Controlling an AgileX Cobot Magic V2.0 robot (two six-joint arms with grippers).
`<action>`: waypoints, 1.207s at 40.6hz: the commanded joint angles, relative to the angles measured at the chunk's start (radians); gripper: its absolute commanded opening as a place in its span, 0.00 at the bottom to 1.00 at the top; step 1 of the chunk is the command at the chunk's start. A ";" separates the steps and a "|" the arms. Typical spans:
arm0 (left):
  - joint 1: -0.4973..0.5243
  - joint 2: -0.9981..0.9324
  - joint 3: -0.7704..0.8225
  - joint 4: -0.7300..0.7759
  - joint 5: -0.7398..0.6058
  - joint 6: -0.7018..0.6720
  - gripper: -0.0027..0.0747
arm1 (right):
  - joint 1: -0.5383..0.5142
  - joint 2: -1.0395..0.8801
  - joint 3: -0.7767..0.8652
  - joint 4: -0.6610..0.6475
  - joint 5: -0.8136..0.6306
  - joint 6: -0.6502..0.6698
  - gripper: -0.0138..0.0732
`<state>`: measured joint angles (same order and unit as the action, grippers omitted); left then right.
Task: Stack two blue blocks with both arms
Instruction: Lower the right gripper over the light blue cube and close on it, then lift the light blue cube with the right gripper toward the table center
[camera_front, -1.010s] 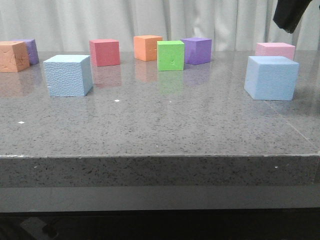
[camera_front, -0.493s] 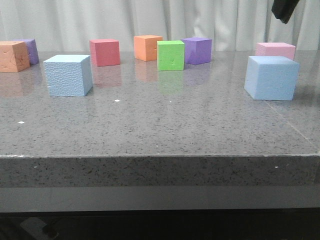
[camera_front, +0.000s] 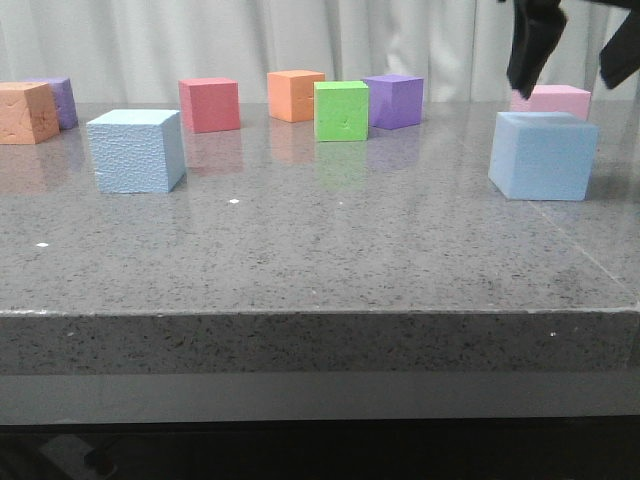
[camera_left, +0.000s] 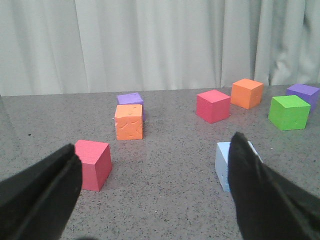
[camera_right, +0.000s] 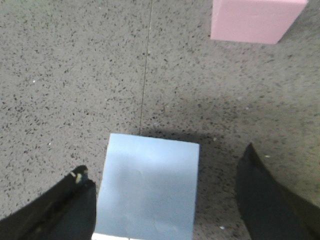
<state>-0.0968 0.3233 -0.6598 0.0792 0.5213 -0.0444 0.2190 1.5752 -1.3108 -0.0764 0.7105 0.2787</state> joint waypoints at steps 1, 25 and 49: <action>0.002 0.018 -0.029 0.005 -0.071 -0.003 0.79 | -0.001 -0.003 -0.036 0.025 -0.076 0.002 0.83; 0.002 0.018 -0.029 0.005 -0.071 -0.003 0.79 | 0.000 0.058 -0.061 0.060 -0.020 0.002 0.61; 0.002 0.018 -0.029 0.005 -0.071 -0.003 0.79 | 0.191 0.028 -0.167 0.008 -0.003 0.245 0.60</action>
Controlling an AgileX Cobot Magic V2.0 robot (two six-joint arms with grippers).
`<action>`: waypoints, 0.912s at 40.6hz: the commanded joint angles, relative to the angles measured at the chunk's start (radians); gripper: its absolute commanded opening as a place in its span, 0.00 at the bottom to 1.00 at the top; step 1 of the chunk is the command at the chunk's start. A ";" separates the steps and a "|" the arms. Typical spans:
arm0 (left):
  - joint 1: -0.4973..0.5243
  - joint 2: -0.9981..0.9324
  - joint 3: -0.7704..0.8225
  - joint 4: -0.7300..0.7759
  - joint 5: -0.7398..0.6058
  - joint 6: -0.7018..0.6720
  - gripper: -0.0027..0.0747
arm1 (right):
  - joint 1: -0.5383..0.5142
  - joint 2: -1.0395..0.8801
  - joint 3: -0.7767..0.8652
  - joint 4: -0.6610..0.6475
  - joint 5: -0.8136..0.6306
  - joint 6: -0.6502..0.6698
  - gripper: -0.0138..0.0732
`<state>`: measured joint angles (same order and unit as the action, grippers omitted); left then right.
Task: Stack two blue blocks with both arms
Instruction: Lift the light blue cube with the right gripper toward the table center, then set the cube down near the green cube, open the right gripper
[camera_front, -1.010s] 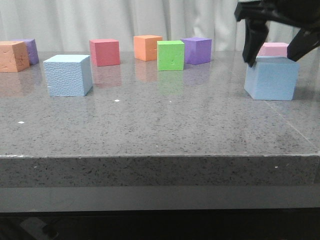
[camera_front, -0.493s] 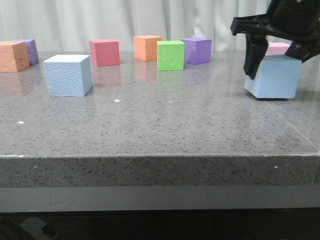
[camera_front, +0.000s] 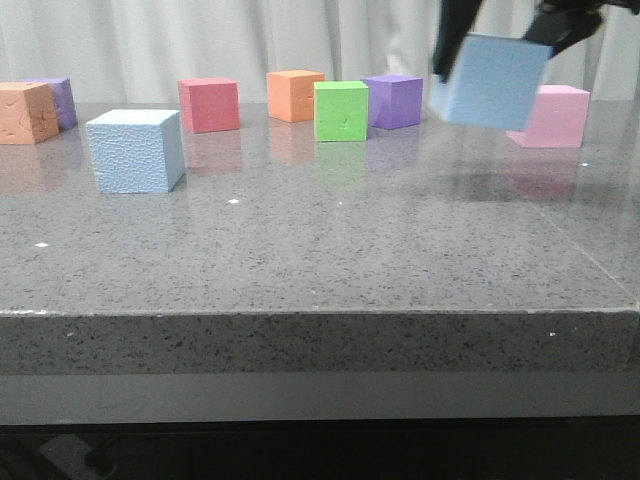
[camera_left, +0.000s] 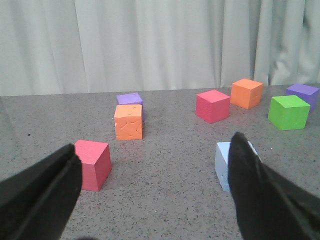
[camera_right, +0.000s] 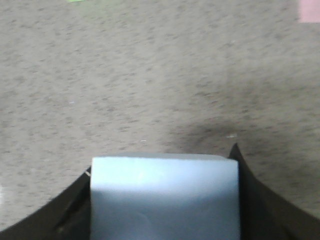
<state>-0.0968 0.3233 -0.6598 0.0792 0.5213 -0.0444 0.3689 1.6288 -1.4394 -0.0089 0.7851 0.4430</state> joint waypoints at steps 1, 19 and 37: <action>0.002 0.018 -0.029 0.005 -0.071 -0.003 0.79 | 0.056 -0.015 -0.045 -0.076 -0.077 0.102 0.60; 0.002 0.018 -0.029 0.005 -0.071 -0.003 0.79 | 0.175 0.189 -0.198 -0.292 0.030 0.335 0.60; 0.002 0.018 -0.029 0.005 -0.071 -0.003 0.79 | 0.175 0.201 -0.201 -0.277 -0.011 0.333 0.87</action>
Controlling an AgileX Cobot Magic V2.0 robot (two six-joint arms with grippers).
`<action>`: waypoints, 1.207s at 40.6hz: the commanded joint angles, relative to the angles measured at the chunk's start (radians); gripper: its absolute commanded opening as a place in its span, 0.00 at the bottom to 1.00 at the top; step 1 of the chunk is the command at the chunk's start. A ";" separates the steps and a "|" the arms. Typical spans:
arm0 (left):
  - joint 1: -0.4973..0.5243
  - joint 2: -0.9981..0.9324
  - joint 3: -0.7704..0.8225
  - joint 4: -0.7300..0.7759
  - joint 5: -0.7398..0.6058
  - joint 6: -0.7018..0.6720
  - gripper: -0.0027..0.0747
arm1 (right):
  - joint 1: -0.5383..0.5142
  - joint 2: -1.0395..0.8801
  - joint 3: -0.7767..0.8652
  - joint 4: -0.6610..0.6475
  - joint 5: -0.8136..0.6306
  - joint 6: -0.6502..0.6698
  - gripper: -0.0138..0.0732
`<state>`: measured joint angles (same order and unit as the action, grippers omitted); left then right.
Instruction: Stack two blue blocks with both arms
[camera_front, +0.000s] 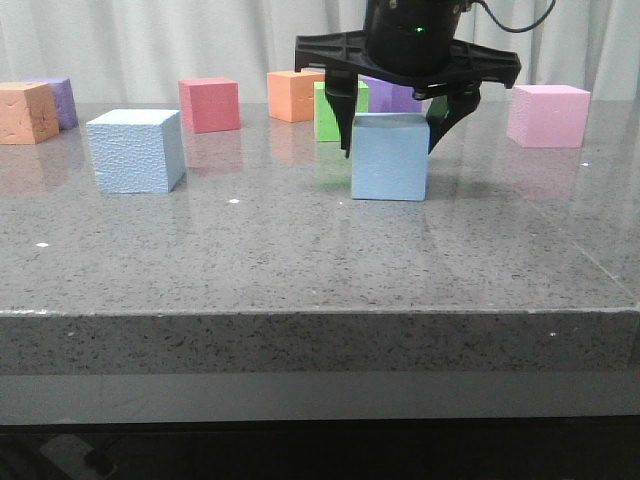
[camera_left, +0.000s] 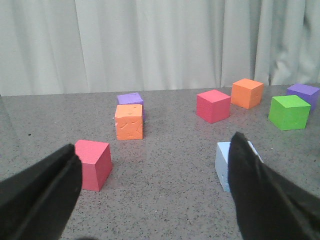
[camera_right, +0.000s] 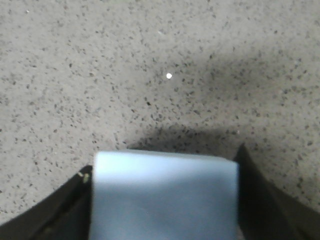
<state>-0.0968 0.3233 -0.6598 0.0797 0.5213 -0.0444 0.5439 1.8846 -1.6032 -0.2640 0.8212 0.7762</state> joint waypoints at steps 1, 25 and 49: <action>0.002 0.018 -0.029 0.004 -0.071 -0.003 0.79 | 0.000 -0.055 -0.040 -0.021 -0.043 0.000 0.88; 0.002 0.018 -0.029 0.004 -0.071 -0.003 0.79 | -0.041 -0.419 0.016 0.133 0.235 -0.656 0.88; 0.002 0.018 -0.029 0.004 -0.071 -0.003 0.79 | -0.137 -1.075 0.585 0.314 0.042 -0.882 0.88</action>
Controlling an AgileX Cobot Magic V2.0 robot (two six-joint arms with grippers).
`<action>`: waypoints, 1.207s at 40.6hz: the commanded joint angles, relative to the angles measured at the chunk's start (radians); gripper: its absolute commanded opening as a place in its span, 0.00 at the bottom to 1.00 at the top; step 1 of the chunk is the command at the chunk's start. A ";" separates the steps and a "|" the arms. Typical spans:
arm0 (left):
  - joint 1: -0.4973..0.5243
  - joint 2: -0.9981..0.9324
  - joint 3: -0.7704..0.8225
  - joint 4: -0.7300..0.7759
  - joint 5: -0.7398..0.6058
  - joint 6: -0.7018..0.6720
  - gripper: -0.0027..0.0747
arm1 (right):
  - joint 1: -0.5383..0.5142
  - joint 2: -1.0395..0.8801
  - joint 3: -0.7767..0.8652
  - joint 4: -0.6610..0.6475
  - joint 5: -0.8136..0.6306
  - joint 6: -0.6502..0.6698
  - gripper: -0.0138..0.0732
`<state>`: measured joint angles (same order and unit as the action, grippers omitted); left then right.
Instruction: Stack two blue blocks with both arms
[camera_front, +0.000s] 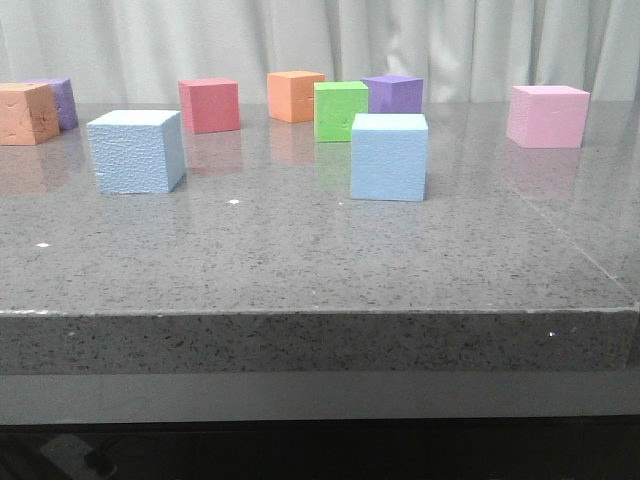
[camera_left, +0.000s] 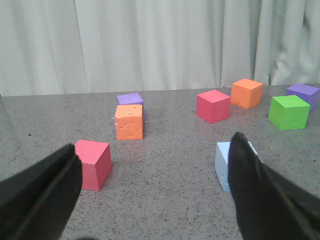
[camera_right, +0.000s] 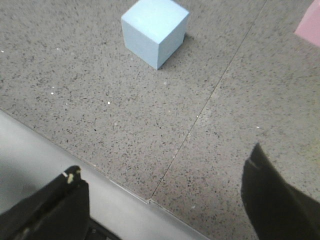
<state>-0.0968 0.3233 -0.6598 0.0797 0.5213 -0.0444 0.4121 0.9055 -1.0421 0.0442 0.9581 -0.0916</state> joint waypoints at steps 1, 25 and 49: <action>0.002 0.018 -0.029 0.004 -0.071 -0.003 0.79 | -0.005 -0.119 0.037 0.006 -0.099 -0.014 0.88; 0.002 0.018 -0.029 0.004 -0.071 -0.003 0.79 | -0.005 -0.281 0.120 0.005 -0.084 -0.014 0.88; -0.108 0.166 -0.179 -0.067 -0.037 0.039 0.79 | -0.005 -0.281 0.120 0.005 -0.084 -0.014 0.88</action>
<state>-0.1416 0.4297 -0.7734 0.0475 0.5469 -0.0188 0.4121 0.6249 -0.8988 0.0442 0.9338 -0.0955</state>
